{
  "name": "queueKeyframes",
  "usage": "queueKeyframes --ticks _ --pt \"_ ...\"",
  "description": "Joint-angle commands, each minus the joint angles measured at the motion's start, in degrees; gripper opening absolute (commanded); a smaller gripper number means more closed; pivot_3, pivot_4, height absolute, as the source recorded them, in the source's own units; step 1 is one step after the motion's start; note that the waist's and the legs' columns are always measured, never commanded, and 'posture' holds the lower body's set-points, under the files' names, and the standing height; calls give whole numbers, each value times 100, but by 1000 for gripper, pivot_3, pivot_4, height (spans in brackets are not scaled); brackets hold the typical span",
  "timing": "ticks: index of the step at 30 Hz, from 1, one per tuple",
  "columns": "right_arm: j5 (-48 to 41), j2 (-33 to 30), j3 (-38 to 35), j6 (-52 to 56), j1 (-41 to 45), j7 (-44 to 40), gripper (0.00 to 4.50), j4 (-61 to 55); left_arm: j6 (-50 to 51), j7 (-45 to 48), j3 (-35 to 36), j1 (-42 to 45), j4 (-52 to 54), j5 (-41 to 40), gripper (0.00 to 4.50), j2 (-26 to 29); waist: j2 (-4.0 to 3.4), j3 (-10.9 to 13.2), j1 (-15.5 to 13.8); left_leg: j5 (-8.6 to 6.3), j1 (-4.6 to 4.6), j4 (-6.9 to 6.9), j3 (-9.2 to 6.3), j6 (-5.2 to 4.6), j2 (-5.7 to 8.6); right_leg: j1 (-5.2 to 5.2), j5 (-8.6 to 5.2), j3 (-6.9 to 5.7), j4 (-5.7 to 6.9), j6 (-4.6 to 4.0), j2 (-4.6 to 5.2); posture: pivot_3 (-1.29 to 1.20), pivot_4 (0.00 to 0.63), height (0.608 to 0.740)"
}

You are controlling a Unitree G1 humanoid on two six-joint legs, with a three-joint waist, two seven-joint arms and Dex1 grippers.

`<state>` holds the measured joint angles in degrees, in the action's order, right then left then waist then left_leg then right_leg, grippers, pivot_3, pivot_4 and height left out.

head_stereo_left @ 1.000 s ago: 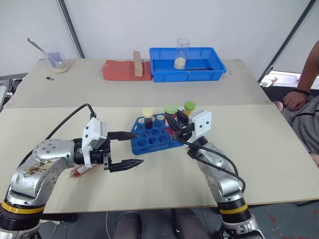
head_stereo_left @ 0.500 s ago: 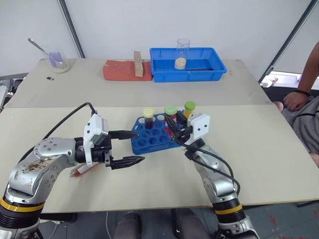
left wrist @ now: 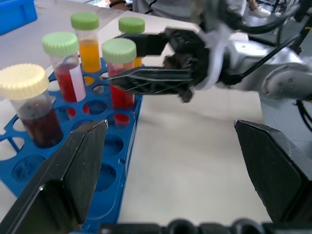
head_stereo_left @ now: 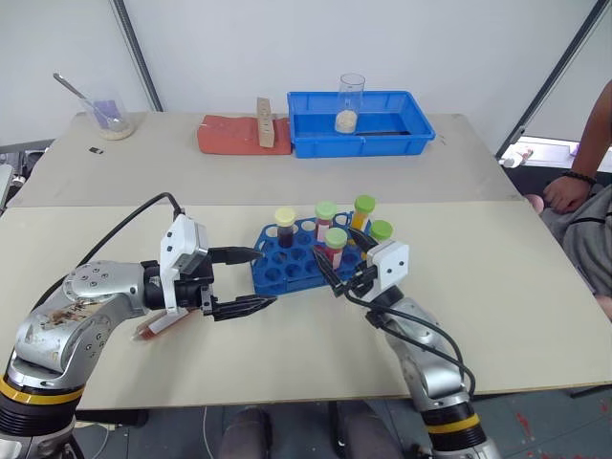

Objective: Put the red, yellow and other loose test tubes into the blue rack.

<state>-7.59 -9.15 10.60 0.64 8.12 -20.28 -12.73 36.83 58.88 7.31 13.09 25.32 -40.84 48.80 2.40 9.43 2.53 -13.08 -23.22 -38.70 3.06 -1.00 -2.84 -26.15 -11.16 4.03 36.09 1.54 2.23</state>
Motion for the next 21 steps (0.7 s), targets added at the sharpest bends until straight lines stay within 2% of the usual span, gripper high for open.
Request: queueKeyframes --ticks 1,4,6,10,16,21 --pt "-228 -512 -157 443 -197 -424 4477 -874 220 -98 309 45 207 38 4500 424 0 0 0 0 0 0 0 0 0 0 0 0 0 0 0 0 150 740" --pt "-662 -1265 -353 1043 -433 -1026 4477 -1396 496 -166 501 -15 335 86 4500 915 1 1 -7 0 3 0 0 0 -1 1 -3 -1 0 -2 0 0 150 740" --pt "-1101 -1961 -550 1350 -484 -1693 4477 -1745 671 -113 613 -308 491 369 4500 1505 2 2 7 0 3 0 2 0 -1 0 -3 0 0 -1 0 0 150 740" --pt "-2047 -2843 -824 2057 -116 -2539 4477 -2169 894 -108 806 -755 373 656 4500 2120 2 2 3 -1 22 9 15 0 -2 1 -7 0 2 -6 5 0 150 740" --pt "-2991 -3691 -739 2968 596 -3441 4477 -2558 1025 -78 428 -783 -84 1076 4500 2506 1 5 -40 0 35 36 12 1 -4 0 -15 -7 2 -19 2 0 150 740" --pt "-3244 -3671 -577 3296 982 -3521 4477 -2598 878 -70 -372 -590 -348 1619 4500 2533 2 5 -63 -1 23 45 18 1 0 -4 -23 -7 -10 -17 7 0 150 740"
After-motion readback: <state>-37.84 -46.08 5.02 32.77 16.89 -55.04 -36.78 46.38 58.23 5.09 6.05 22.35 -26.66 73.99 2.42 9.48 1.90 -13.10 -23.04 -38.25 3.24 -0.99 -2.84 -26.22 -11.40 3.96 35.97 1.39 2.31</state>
